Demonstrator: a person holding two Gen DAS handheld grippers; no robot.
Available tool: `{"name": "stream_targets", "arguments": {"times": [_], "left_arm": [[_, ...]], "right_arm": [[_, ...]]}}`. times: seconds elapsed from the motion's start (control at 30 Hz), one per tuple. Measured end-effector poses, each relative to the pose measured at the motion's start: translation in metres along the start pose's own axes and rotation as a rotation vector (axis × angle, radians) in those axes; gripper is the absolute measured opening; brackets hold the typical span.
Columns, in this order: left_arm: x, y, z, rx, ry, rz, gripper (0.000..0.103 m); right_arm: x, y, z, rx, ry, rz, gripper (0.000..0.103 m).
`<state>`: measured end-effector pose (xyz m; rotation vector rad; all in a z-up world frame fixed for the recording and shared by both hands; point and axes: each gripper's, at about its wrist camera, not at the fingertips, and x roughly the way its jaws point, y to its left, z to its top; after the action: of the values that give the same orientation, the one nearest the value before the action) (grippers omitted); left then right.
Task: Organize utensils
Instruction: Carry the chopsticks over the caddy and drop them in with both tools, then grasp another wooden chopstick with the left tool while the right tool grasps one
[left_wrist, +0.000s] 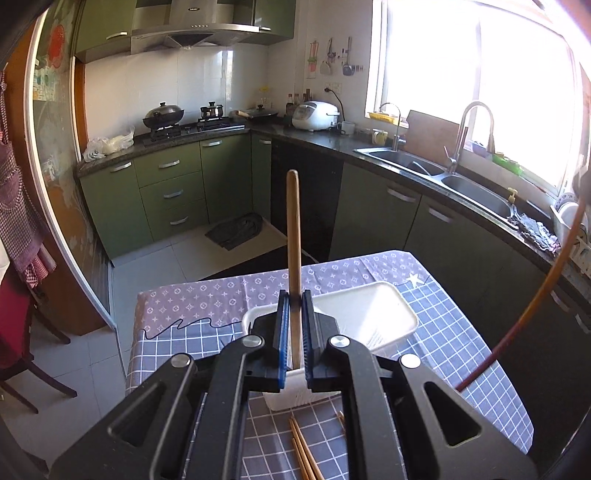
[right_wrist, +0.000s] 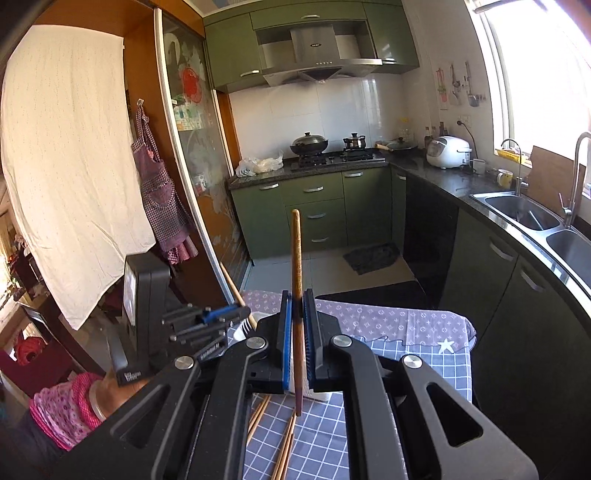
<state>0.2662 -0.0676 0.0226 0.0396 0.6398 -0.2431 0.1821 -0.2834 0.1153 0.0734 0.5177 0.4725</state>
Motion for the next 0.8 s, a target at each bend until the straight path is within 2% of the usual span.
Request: {"name": "stream_targets", "arguments": {"times": [0.17, 0.27, 0.4, 0.5, 0.73, 0.8], "left_arm": [[-0.012, 0.006, -0.005, -0.004, -0.006, -0.021, 0.008], [-0.018, 0.008, -0.003, -0.009, -0.013, -0.023, 0.013], [-0.031, 0.01, -0.004, -0.01, -0.033, -0.021, 0.013], [-0.039, 0.012, -0.012, -0.015, -0.005, -0.031, 0.015], [-0.042, 0.009, -0.047, -0.01, 0.16, -0.053, 0.016], [-0.041, 0.009, -0.055, -0.02, 0.202, -0.064, 0.016]], "right_arm": [[0.013, 0.002, 0.035, 0.023, -0.041, -0.015, 0.007], [0.029, 0.001, 0.053, 0.039, -0.046, -0.027, 0.007], [0.056, -0.003, 0.062, 0.043, -0.032, -0.062, 0.007], [0.079, -0.007, 0.05, 0.05, 0.022, -0.066, 0.007], [0.123, -0.013, 0.003, 0.035, 0.135, -0.076, 0.008], [0.125, -0.014, -0.01, 0.028, 0.143, -0.075, 0.016]]}}
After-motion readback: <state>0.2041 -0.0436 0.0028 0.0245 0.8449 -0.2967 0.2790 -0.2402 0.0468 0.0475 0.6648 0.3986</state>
